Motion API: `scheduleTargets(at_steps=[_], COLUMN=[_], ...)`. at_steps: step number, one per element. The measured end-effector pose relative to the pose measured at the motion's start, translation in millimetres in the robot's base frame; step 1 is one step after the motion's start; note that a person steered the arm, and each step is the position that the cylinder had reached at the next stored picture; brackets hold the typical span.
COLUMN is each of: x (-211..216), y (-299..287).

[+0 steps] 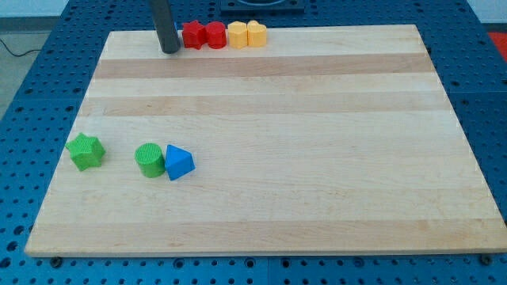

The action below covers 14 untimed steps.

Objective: Push the blue triangle to the right

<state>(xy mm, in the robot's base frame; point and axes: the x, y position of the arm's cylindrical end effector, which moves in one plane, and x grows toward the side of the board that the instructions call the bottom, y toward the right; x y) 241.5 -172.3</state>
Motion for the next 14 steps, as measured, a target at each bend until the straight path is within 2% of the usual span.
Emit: scheduleTargets(at_steps=[1,2,4,5,6,7,8,9,10,11,12,13,14], x=[22,87,235,308,352,357,340,313,284,272,268,265,300], y=[0,39,205,205,133,46,-3,-18,-10,48,137,151,97])
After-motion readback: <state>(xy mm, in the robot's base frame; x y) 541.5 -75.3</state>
